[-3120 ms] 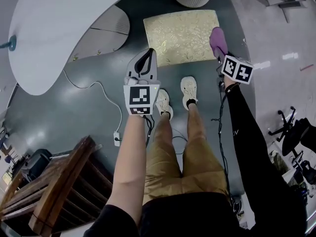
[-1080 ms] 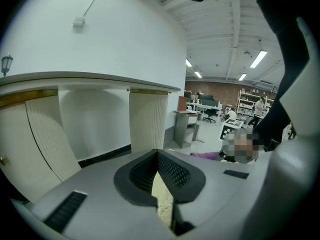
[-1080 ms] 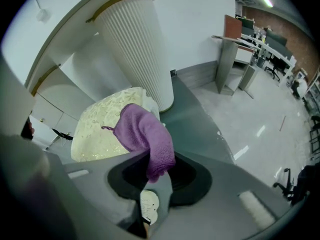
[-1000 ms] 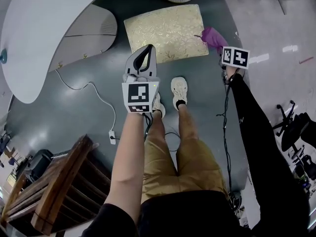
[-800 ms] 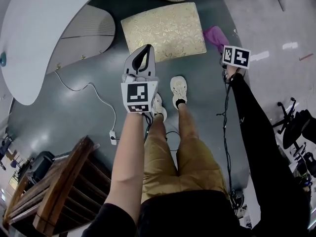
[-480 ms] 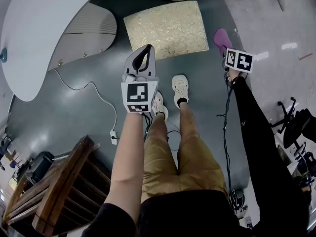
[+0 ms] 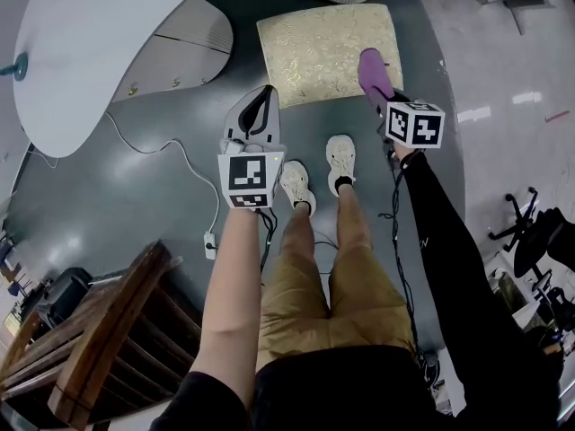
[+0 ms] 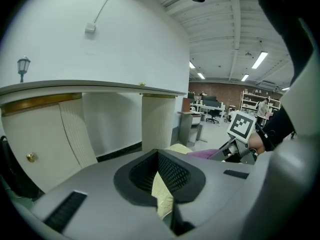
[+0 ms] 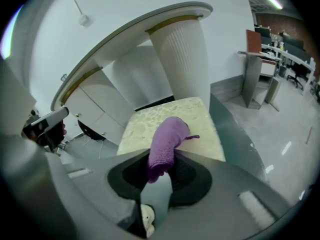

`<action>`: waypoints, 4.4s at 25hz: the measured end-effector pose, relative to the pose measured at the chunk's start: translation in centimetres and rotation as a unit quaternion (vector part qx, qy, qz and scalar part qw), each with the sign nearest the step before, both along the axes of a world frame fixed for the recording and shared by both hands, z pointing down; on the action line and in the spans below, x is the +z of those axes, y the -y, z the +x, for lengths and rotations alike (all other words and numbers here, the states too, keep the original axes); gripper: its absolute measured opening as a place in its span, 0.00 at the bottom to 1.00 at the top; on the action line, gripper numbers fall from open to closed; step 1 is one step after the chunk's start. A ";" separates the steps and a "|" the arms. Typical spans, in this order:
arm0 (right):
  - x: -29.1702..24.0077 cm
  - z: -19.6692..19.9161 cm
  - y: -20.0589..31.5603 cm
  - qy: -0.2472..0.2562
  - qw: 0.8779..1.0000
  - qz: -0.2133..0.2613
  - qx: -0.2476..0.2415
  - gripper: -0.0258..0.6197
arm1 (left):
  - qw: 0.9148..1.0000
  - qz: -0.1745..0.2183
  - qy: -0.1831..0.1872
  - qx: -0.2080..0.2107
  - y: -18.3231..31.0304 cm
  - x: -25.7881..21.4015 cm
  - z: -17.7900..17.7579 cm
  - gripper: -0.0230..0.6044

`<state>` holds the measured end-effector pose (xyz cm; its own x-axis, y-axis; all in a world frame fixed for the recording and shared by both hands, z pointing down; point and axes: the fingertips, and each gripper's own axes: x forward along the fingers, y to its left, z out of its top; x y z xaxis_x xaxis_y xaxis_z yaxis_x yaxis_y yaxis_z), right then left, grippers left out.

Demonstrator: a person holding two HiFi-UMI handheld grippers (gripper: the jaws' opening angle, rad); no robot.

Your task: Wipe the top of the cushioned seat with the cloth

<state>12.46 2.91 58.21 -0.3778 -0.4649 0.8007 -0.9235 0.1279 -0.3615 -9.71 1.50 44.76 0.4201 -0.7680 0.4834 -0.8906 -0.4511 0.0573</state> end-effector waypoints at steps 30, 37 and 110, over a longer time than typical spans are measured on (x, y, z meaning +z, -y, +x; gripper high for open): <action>6.3 -8.4 -2.1 0.030 0.991 -0.117 -0.066 0.16 | 0.999 -0.016 -0.006 -0.035 -0.9 1.8 -2.8 0.04; 7.0 2.2 -1.7 -0.011 0.992 -0.122 -0.029 0.16 | 1.000 -0.014 -0.002 -0.020 0.5 1.4 1.6 0.04; 5.4 3.0 17.8 0.002 0.998 -0.016 0.065 0.16 | 1.000 -0.008 -0.005 -0.011 12.1 3.0 1.6 0.04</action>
<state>15.45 -14.87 63.59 -0.3193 -0.4843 0.8146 -0.9302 -0.0039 -0.3670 -8.13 -10.60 47.72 0.4072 -0.7695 0.4920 -0.9000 -0.4298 0.0727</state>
